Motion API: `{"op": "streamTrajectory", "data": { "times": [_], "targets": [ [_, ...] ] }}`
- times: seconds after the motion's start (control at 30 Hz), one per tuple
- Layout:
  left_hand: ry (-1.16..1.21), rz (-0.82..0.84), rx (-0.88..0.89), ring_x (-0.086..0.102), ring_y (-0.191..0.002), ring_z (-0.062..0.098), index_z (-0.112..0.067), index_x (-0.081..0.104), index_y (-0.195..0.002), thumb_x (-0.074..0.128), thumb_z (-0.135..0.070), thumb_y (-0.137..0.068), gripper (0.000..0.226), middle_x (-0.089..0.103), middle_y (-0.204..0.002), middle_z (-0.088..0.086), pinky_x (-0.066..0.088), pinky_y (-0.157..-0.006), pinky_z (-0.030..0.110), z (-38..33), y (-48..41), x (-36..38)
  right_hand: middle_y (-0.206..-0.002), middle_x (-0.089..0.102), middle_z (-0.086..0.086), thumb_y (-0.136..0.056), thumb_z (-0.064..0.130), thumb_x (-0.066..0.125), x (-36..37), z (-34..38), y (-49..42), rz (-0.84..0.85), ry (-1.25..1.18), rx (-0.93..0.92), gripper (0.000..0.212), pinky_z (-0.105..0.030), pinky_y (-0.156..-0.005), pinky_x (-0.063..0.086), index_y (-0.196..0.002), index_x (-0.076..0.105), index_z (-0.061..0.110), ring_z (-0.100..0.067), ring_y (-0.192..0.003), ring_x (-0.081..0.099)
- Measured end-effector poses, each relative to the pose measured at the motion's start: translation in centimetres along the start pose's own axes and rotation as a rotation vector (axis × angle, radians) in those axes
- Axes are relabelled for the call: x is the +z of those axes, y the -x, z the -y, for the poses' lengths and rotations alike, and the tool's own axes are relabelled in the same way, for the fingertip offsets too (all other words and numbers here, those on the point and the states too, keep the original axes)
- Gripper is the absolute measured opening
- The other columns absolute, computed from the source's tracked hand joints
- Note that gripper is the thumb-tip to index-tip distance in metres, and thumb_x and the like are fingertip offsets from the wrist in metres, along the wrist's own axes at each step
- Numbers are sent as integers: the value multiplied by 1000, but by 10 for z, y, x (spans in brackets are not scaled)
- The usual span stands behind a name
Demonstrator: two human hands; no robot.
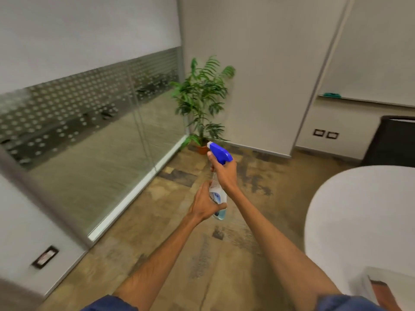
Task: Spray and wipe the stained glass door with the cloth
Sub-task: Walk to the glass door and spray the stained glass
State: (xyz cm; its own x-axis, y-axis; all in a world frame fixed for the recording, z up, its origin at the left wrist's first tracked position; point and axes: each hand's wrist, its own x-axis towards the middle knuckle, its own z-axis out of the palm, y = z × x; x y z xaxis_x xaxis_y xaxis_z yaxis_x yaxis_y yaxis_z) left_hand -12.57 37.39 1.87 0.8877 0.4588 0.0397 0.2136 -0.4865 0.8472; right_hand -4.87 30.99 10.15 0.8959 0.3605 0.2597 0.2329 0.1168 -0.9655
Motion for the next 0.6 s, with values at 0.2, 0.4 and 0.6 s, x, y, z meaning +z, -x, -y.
{"op": "streamTrajectory", "data": {
  "times": [0.2, 0.4, 0.6],
  "targets": [
    [-10, -186, -95, 57, -107, 19, -16, 44, -125, 86, -25, -63, 76, 55, -122, 1, 51, -85, 33, 62, 48, -113, -62, 47, -9, -91, 32, 72, 133, 18, 44, 178, -53, 20, 23, -26, -56, 47, -70, 62, 28, -19, -59, 48],
    [-11, -400, -200, 56, -99, 17, -21, 46, -118, 85, -26, -62, 69, 56, -115, -1, 42, -70, 15, 112, 105, -212, -65, 48, -10, -90, 35, 71, 257, 36, 90, 427, -99, 53, 26, -24, -58, 49, -75, 57, 19, -17, -61, 50],
    [-35, -613, -337, 61, -102, 21, -17, 46, -132, 77, -43, -55, 87, 60, -120, 1, 55, -85, 38, 161, 173, -304, -64, 47, -10, -89, 33, 73, 383, 55, 141, 673, -167, 86, 28, -23, -54, 50, -73, 57, 16, -16, -57, 51]
  ]
}}
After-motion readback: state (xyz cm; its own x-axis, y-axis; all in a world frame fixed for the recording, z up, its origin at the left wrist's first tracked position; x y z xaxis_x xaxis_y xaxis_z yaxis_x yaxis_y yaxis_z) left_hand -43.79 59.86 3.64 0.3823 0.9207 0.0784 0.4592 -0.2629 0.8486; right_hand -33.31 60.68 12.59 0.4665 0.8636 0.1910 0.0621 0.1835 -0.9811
